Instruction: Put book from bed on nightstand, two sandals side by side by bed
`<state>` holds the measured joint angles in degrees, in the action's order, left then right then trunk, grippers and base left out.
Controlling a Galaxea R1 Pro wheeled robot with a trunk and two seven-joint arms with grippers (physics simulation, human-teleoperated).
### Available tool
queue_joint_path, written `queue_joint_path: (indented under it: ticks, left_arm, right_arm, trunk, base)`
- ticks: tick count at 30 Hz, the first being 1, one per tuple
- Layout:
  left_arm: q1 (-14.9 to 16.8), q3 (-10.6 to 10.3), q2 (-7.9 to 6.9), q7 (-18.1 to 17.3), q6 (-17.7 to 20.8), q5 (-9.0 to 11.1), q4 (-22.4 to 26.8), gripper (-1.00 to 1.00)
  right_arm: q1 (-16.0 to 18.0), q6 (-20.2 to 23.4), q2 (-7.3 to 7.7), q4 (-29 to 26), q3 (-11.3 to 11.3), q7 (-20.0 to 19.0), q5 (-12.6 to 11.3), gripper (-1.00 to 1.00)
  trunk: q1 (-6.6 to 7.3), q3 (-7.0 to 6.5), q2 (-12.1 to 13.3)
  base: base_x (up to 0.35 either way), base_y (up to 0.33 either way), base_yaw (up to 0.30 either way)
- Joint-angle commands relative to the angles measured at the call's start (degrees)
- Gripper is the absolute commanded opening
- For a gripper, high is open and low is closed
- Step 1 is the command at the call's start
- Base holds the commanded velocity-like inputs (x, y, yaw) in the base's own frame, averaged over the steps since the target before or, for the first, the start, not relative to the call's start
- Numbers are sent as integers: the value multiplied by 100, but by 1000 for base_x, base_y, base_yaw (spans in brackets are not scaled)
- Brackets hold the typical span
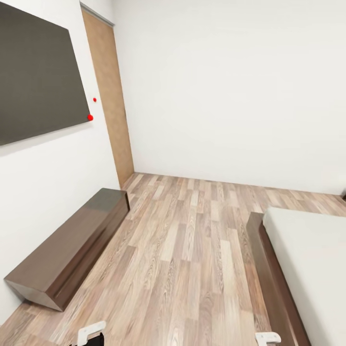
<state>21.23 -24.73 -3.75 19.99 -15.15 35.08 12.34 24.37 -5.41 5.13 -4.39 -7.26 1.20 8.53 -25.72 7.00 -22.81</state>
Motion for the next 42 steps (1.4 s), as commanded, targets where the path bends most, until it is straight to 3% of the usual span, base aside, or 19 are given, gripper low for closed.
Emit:
queue_joint_path:
  ticks: [1,10,25,42]
  left_arm:
    - [4,-49,-3,30,-13,42,5,100]
    - [4,-49,-3,29,-10,43,5,100]
    - [4,-49,-3,31,-13,43,5,100]
    - [4,-49,-3,28,-11,43,5,100]
  right_arm:
    - [6,-22,-2,8,-47,12,60,100]
    - [6,-22,-3,8,-47,12,61,100]
    - [7,-22,-3,8,-47,12,60,100]
    - [6,-22,-3,8,-47,12,61,100]
  trunk:
    - [-7,11,-11]
    - [-7,11,-11]
    - [-7,11,-11]
    - [-7,11,-11]
  base:
    - [338,0,-3]
    - [338,0,-40]
    - [337,0,-194]
    - [338,0,-30]
